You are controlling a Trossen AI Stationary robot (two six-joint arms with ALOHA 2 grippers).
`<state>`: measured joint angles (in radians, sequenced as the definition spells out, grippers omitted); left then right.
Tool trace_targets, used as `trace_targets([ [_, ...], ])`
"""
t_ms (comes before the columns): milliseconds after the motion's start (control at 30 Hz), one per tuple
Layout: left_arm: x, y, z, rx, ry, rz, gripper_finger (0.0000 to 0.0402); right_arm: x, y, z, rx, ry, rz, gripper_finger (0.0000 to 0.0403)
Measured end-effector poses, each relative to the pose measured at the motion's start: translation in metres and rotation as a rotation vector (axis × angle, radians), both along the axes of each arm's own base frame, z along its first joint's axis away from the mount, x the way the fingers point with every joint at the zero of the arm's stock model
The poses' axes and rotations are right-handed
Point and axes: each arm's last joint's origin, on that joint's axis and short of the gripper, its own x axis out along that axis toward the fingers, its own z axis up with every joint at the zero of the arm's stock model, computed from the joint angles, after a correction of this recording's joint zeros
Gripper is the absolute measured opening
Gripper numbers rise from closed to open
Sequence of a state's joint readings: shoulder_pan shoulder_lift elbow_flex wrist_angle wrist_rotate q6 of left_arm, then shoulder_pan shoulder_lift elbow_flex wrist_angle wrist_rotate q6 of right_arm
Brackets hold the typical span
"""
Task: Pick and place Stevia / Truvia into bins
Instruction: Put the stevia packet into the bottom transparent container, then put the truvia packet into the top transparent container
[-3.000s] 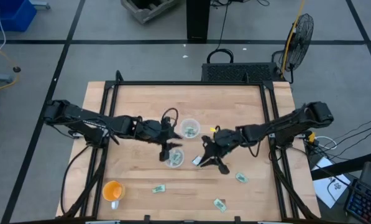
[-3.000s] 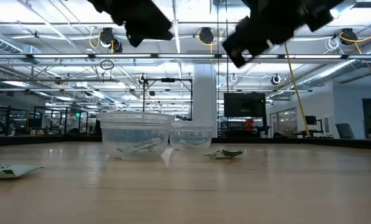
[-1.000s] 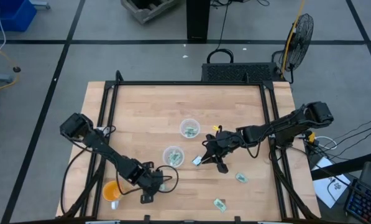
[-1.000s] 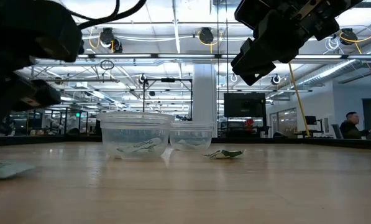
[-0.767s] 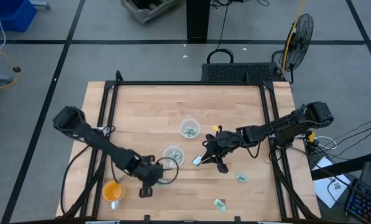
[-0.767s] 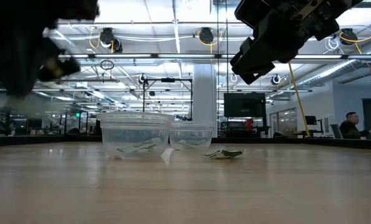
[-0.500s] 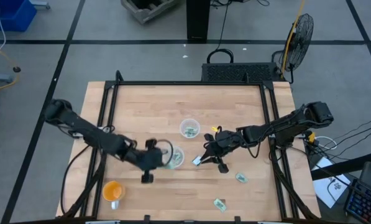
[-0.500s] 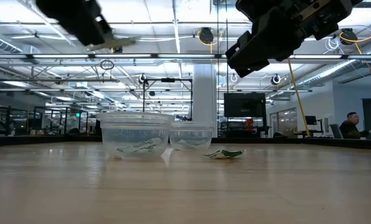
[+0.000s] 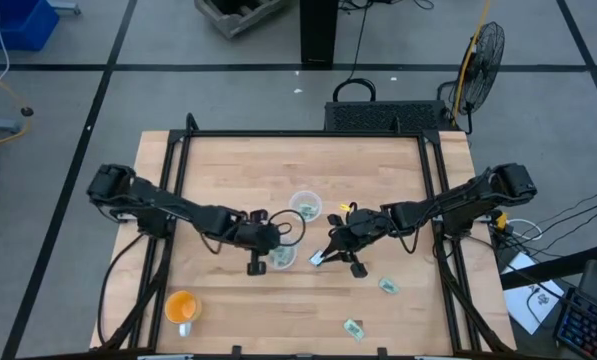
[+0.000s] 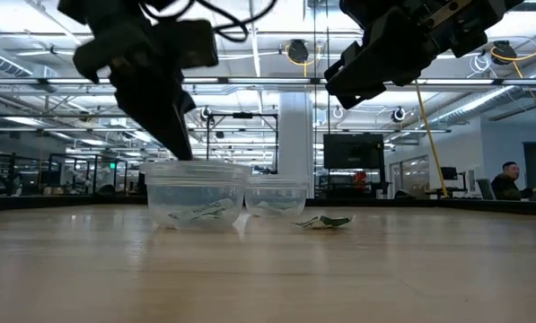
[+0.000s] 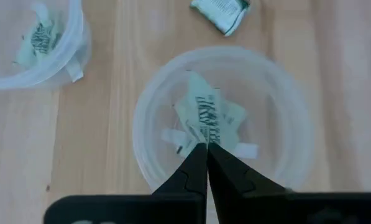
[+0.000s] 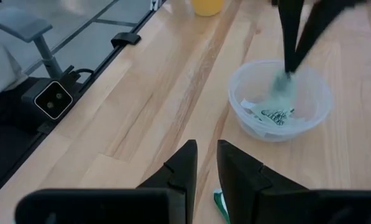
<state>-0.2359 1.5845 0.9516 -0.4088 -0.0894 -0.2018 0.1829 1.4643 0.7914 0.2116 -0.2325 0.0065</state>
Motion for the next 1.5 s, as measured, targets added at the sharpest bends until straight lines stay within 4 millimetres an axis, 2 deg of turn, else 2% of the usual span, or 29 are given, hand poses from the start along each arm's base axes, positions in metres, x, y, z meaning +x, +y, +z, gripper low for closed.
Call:
trace_targets([
  [200, 0.004, 0.002, -0.01, -0.047, 0.047, -0.027, 0.0023, 0.0, 0.0, -0.001, -0.001, 0.008, 0.0, 0.0055],
  [400, 0.005, 0.002, -0.01, -0.025, 0.027, -0.059, 0.0028, 0.0, 0.0, -0.001, -0.002, 0.009, 0.0, 0.0055],
  [733, 0.01, 0.003, -0.007, 0.026, -0.043, -0.019, 0.0084, 0.001, 0.0, -0.007, -0.039, 0.021, 0.006, 0.0055],
  [900, 0.012, 0.002, 0.011, 0.0, -0.111, -0.043, 0.0077, 0.011, 0.004, -0.025, -0.117, 0.003, 0.03, 0.0055],
  [1000, 0.012, 0.0, 0.033, -0.011, -0.189, -0.056, 0.0067, 0.017, 0.009, -0.034, -0.124, -0.029, 0.077, 0.0055],
  [1233, -0.004, 0.003, 0.07, 0.013, -0.313, -0.067, 0.0044, 0.022, 0.012, -0.044, -0.12, -0.025, 0.044, 0.0055],
  [1500, -0.009, 0.009, 0.087, 0.054, -0.403, -0.031, 0.0026, 0.018, 0.031, -0.061, -0.124, 0.042, 0.099, 0.0055],
])
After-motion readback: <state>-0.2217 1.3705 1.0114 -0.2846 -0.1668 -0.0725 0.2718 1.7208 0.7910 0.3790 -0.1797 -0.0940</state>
